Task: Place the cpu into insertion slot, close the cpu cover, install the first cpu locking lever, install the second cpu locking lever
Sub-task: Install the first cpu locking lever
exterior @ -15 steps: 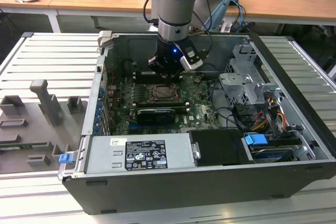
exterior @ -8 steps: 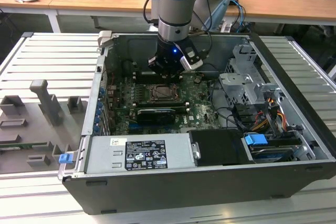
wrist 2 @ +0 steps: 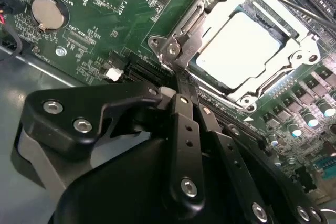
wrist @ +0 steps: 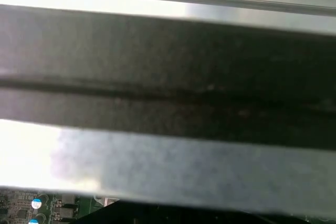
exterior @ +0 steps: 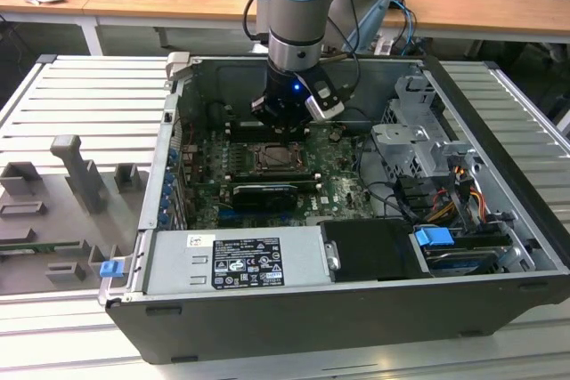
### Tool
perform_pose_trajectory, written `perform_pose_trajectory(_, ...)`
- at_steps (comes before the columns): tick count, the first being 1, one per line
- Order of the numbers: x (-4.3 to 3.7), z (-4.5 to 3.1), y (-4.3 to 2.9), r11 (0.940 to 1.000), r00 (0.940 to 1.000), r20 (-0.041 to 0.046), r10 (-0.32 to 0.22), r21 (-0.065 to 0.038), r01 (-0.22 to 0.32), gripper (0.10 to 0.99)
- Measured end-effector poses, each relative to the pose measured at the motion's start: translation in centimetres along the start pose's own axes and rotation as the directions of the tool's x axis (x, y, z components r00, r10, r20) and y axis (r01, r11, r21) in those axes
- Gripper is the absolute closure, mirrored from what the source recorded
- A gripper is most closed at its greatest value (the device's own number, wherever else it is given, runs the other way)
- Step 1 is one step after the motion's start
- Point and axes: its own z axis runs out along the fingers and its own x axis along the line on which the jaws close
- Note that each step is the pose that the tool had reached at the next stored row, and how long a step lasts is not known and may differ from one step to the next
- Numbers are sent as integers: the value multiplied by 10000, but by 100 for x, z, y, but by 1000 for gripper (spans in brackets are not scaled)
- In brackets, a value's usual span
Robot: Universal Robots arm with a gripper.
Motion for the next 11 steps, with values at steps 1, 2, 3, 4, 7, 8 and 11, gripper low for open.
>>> perform_pose_trajectory(1,0,1,0,10000,10000,1,0,-1,0,980)
perform_pose_trajectory(2,0,1,0,10000,10000,0,0,-1,0,980)
perform_pose_trajectory(3,0,1,0,10000,10000,1,0,-3,0,980)
perform_pose_trajectory(4,0,0,1,10000,10000,2,0,-4,0,980)
perform_pose_trajectory(7,0,-7,1,10000,10000,2,0,-1,0,980)
perform_pose_trajectory(8,0,-12,1,10000,10000,1,1,-1,-1,980)
perform_pose_trajectory(11,0,-48,5,10000,10000,0,1,-1,-1,980)
